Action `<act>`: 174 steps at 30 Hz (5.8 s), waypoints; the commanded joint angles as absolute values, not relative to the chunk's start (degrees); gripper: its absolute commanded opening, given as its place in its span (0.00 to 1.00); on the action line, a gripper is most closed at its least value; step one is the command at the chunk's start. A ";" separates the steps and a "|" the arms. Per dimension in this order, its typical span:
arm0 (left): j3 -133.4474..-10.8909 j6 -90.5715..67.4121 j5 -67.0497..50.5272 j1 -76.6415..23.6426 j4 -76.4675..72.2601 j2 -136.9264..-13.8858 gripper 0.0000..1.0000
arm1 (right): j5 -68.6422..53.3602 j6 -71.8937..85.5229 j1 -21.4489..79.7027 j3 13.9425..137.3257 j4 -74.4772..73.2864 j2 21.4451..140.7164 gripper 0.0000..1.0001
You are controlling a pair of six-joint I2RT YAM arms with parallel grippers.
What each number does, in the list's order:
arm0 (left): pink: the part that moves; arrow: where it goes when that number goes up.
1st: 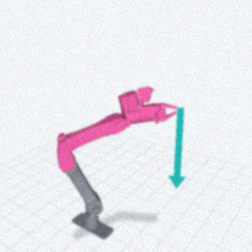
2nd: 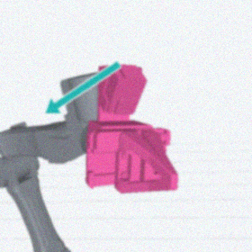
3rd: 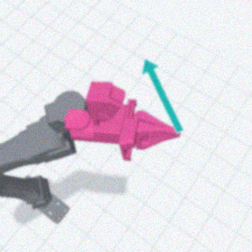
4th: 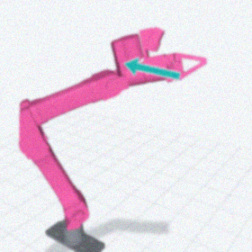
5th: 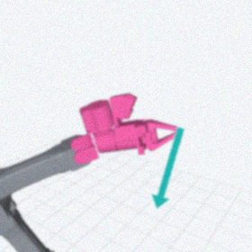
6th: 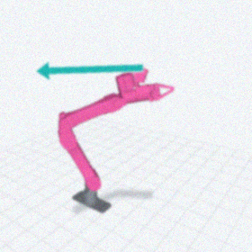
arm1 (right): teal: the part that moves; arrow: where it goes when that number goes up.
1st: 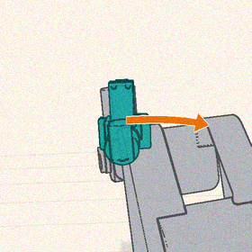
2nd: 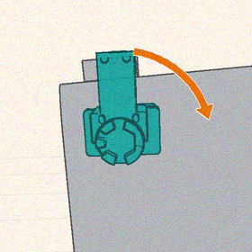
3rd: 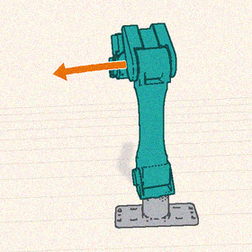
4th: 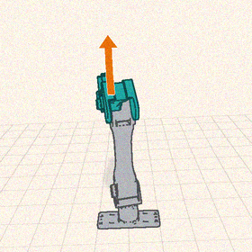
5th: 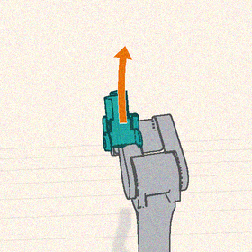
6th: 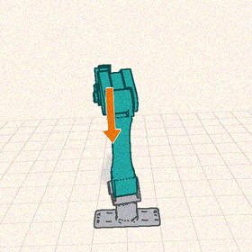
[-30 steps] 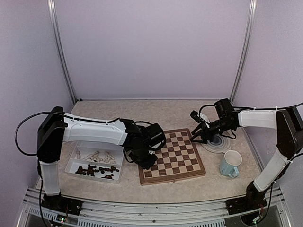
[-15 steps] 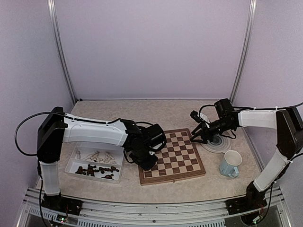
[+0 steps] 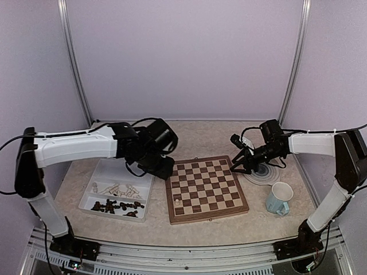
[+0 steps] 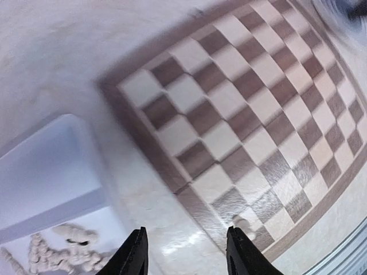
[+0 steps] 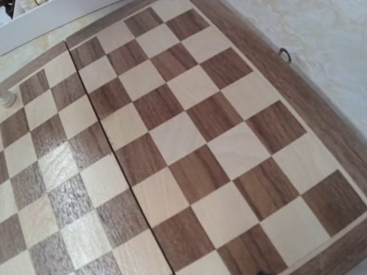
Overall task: Set up the chess pieces on the board
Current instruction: Pick up the chess pile from the storage box, then place the rook at a1, then pick up the chess pile from a1.
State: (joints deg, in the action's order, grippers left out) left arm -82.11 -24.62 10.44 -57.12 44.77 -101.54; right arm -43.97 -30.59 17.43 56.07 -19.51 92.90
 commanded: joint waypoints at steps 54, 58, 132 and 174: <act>-68.32 -30.87 6.10 -46.52 52.04 -92.81 0.06 | -43.24 -33.02 17.16 55.48 -20.47 94.58 0.53; -73.06 -29.93 5.27 -50.54 53.85 -93.82 0.05 | -43.11 -33.09 17.14 55.50 -20.48 94.57 0.53; -89.83 -31.49 7.88 -68.99 55.83 -115.19 0.01 | -44.17 -33.33 17.14 55.29 -20.92 93.65 0.53; -58.33 -38.69 -4.51 -56.01 25.74 -82.89 0.46 | -40.84 -40.12 33.65 58.90 -32.24 87.23 0.51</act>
State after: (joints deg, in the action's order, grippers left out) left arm -69.38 -34.65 3.31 -58.63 42.39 -88.53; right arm -42.19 -36.12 26.35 56.31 -25.78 90.02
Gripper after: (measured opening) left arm 0.475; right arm 0.515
